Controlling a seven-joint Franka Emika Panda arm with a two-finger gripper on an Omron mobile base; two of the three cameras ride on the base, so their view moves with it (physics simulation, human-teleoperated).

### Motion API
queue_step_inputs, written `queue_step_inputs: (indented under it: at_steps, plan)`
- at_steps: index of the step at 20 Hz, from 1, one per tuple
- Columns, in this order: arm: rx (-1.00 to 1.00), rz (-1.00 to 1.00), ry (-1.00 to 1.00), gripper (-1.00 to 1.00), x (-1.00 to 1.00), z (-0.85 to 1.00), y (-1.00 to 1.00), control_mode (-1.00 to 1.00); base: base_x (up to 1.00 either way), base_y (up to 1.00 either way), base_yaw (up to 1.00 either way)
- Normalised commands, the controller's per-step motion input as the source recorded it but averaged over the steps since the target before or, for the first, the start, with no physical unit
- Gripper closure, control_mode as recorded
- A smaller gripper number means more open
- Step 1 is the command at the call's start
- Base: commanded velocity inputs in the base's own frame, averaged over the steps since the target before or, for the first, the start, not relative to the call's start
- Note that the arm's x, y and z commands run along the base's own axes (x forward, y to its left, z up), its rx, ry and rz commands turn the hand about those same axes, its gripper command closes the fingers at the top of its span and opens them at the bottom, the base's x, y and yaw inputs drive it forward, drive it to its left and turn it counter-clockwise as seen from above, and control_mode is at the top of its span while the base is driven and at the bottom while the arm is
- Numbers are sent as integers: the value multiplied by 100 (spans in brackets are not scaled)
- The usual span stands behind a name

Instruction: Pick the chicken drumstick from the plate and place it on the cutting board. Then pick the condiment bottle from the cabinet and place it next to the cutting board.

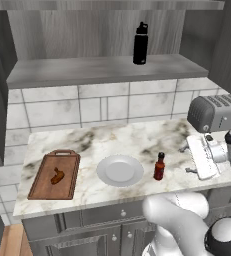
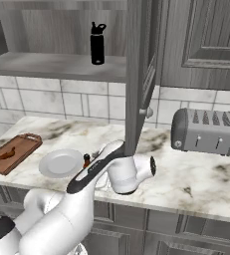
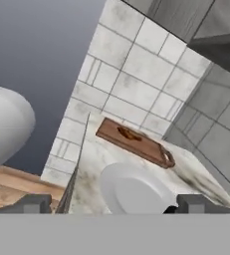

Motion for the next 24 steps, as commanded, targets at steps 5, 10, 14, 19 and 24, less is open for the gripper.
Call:
queue_step_inputs:
  at_steps: [5,10,14,19,24]
  plan:
    - [-31,0,-40,-100,-47,-28,4,-100,0,0,0]
    - [-21,1,-45,-100,-54,-95,22,-100,0,0,0]
    - [-20,0,-48,-100,-53,-24,12,-100,0,0,0]
    - [-30,0,-41,-100,-36,59,2,-100,0,0,0]
    - [-36,0,-42,-100,-29,77,0,-100,0,0,0]
